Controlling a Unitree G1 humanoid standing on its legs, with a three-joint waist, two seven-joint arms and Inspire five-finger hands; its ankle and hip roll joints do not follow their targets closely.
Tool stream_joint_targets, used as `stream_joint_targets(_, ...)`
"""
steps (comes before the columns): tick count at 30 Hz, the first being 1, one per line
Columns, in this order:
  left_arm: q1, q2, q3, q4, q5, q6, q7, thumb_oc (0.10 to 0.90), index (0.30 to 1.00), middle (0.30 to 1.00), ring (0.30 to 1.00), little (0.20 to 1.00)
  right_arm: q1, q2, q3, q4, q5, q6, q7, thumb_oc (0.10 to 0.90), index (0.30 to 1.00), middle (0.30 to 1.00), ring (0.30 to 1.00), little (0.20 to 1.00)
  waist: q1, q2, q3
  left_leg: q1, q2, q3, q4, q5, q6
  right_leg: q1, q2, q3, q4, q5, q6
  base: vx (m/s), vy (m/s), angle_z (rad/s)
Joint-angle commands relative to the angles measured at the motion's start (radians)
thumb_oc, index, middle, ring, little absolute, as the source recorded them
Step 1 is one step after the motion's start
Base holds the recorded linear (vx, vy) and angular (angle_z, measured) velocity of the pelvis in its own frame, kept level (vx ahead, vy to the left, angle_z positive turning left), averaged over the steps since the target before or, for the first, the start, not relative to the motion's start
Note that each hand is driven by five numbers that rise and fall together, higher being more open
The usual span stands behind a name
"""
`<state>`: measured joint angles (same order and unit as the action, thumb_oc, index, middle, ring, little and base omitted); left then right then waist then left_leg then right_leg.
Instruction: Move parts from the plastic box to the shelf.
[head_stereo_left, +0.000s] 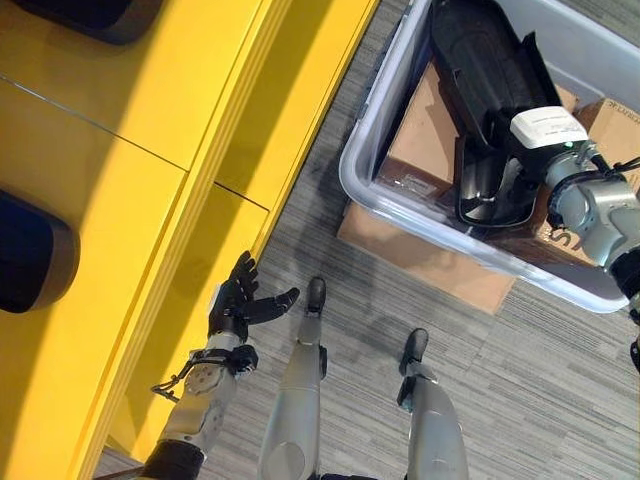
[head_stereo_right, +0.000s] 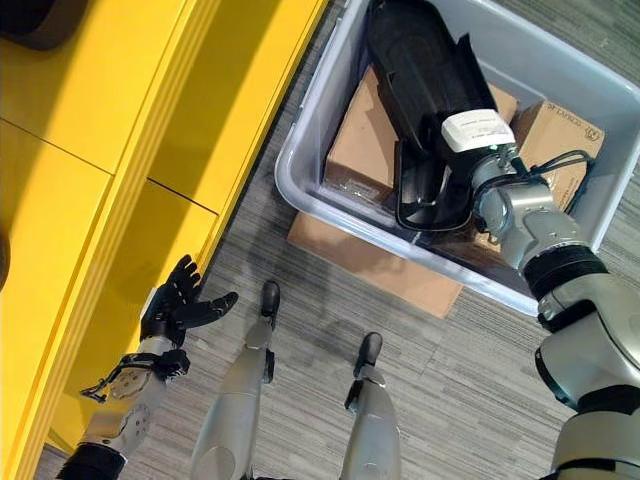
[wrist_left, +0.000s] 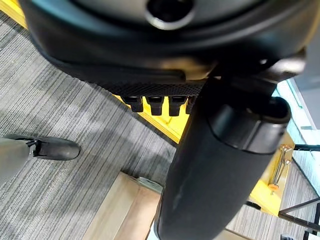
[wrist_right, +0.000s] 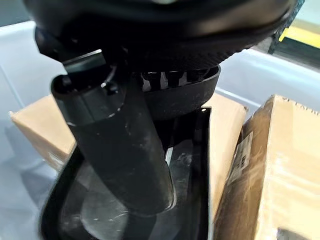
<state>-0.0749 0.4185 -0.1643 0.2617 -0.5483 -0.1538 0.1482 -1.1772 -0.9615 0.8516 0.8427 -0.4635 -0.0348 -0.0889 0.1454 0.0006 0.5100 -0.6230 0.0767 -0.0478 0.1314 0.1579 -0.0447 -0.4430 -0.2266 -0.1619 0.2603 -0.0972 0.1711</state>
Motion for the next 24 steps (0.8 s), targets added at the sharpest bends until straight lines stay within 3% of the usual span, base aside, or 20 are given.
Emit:
stream_joint_targets(1,0.004,0.058,0.01,-0.122,-0.017,-0.083,0.01,0.9,1.0,1.0,1.0,1.0,-0.169,-0.127,0.053,0.027,-0.002,0.008,-0.06,0.9,1.0,1.0,1.0,1.0,0.009,0.001,-0.012,-0.06,0.056,-0.032,0.141,-0.125,-0.029,0.093,-0.008,0.011,0.004,-0.028,-0.031,0.01,-0.012,0.11)
stream_joint_targets(11,0.003,0.061,0.009,-0.15,-0.038,-0.099,0.017,0.9,1.0,1.0,1.0,1.0,-0.185,-0.152,0.079,0.091,0.009,0.01,-0.084,0.9,1.0,1.0,1.0,1.0,0.017,0.018,0.01,-0.123,0.037,-0.044,0.161,-0.132,-0.023,0.033,-0.009,0.015,0.04,-0.034,-0.031,0.01,-0.006,0.05)
stream_joint_targets(12,0.002,0.06,0.009,-0.153,-0.041,-0.1,0.019,0.9,1.0,1.0,1.0,1.0,-0.185,-0.147,0.08,0.099,0.009,0.011,-0.082,0.675,0.684,0.684,0.684,0.684,0.018,0.02,0.01,-0.131,0.035,-0.046,0.165,-0.133,-0.022,0.025,-0.009,0.016,0.046,-0.036,-0.031,0.0,-0.01,0.06)
stream_joint_targets(13,0.0,0.058,0.007,-0.151,-0.042,-0.1,0.02,0.9,1.0,1.0,1.0,1.0,-0.185,-0.142,0.082,0.104,0.009,0.011,-0.083,0.4,0.3,0.3,0.3,0.3,0.019,0.022,0.01,-0.138,0.033,-0.046,0.168,-0.134,-0.022,0.016,-0.009,0.016,0.053,-0.038,-0.032,0.0,0.003,0.07)
stream_joint_targets(24,-0.01,0.047,0.007,-0.139,-0.038,-0.11,0.04,0.9,1.0,1.0,1.0,1.0,-0.119,-0.072,0.035,0.108,0.004,0.014,-0.102,0.4,0.3,0.3,0.3,0.3,0.018,0.032,0.01,-0.169,0.028,-0.045,0.201,-0.144,-0.016,-0.02,-0.008,0.018,0.099,-0.055,-0.038,0.0,0.001,0.02)
